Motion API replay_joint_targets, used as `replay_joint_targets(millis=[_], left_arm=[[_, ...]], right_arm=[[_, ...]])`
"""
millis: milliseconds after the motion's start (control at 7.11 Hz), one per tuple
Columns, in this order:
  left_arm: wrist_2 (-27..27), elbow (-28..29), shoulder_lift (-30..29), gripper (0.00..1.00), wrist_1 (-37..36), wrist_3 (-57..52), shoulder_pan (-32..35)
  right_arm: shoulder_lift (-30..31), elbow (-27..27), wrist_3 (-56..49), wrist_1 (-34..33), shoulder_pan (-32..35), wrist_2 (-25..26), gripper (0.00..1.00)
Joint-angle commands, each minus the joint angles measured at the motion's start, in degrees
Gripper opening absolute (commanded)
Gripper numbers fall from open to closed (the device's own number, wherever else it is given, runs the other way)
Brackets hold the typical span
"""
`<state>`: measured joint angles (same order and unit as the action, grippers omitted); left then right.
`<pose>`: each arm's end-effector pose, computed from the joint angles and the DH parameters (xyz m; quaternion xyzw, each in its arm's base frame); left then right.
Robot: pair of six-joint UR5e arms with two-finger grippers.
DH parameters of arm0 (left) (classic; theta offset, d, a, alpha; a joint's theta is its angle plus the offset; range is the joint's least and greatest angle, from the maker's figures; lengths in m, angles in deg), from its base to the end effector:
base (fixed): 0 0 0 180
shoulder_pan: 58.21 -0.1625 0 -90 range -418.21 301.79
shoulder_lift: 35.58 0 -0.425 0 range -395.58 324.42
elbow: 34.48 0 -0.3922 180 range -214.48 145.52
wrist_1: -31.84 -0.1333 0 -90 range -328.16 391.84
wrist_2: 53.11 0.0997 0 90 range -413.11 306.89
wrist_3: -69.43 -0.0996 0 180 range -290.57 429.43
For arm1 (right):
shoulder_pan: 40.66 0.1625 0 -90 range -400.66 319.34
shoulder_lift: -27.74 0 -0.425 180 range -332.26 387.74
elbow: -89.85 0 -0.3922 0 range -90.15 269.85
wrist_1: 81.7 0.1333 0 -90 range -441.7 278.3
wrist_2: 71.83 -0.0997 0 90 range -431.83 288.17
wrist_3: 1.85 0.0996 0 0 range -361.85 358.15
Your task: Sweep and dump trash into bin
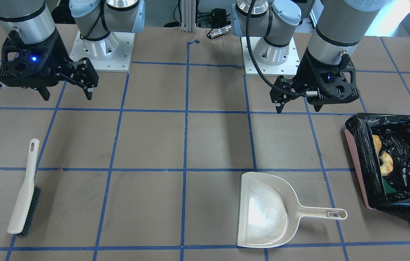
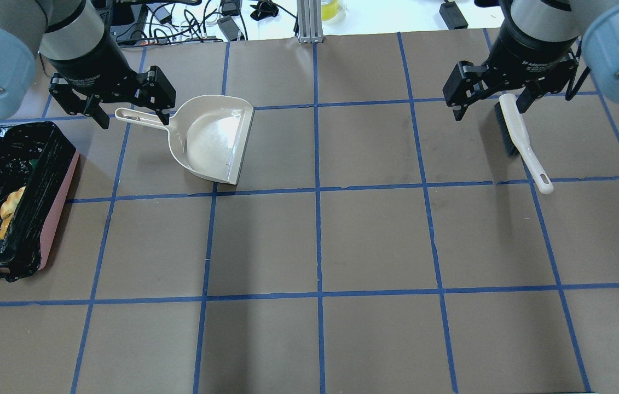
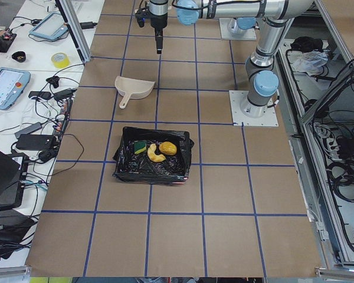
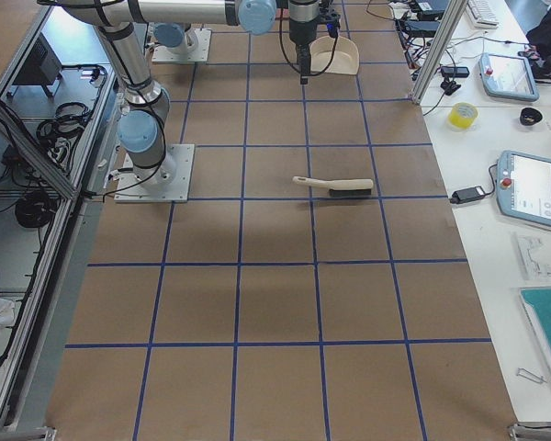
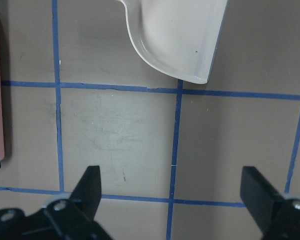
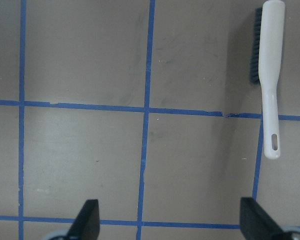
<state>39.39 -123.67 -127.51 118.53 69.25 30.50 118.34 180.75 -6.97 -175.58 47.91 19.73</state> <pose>-0.1174 -0.5126 0.4840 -0.0101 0.9995 -0.0188 0.0221 0.1182 -0.4966 0.4923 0.0318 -0.9989 0.0304 0.0154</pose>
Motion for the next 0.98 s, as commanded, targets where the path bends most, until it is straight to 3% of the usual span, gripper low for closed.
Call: replay_joint_targets(millis=[0,844], left_arm=[[-0.7,0.2,1.8,1.00,2.5,-2.1,0.0],[-2.3,-0.4,2.2,1.00,3.0,-2.1,-0.7]], right_arm=[[-0.1,0.1,-0.1,0.4,-0.1,0.2,1.00],[-0.1,0.1,0.0,0.0,0.0,0.2,1.00]])
